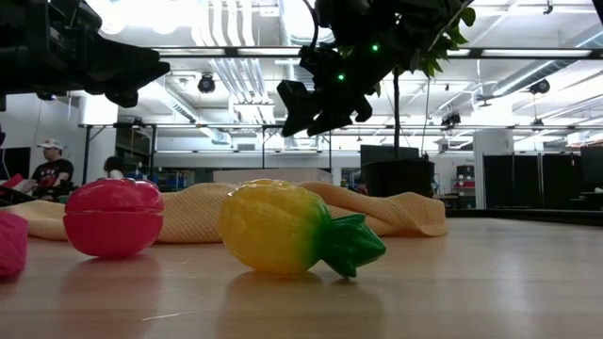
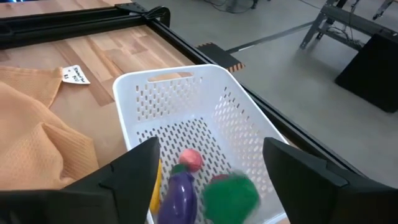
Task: Pick and placing Produce into tupperware
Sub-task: Put the green cabbage into the white bin
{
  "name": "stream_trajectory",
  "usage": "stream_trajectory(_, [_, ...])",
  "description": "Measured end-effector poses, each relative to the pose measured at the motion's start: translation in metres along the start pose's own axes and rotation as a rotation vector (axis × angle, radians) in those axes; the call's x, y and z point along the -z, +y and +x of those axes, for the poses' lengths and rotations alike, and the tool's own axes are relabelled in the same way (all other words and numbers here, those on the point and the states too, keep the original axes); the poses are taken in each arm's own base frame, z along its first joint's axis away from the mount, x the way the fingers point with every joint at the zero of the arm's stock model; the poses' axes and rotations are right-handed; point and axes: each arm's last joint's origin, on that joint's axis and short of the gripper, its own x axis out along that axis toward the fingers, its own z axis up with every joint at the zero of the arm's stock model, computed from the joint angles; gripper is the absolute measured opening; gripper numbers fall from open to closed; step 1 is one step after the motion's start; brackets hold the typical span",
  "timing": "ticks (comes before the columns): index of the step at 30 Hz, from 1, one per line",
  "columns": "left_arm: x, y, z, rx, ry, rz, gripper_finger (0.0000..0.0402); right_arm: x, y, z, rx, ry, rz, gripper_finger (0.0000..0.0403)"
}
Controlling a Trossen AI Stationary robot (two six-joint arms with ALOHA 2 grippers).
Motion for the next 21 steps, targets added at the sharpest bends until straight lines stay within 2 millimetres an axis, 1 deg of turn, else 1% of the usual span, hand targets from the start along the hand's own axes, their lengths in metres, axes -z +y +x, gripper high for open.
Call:
stream_trajectory(6, [0.000, 0.000, 0.000, 0.000, 0.000, 0.000, 0.0152, 0.000, 0.001, -0.001, -0.004, -0.001, 0.000, 0.0300])
stream_trajectory(10, [0.000, 0.000, 0.000, 0.000, 0.000, 0.000, 0.0152, -0.002, 0.014, -0.010, -0.047, -0.018, -0.010, 0.0300])
stream_trajectory(16, [0.000, 0.000, 0.000, 0.001, 0.000, 0.000, 0.0152, -0.010, 0.048, -0.040, -0.156, -0.073, -0.078, 0.0286])
stream_trajectory(21, [0.000, 0.000, 0.000, 0.001, 0.000, 0.000, 0.0152, -0.013, 0.074, -0.077, -0.240, -0.122, -0.113, 0.0273])
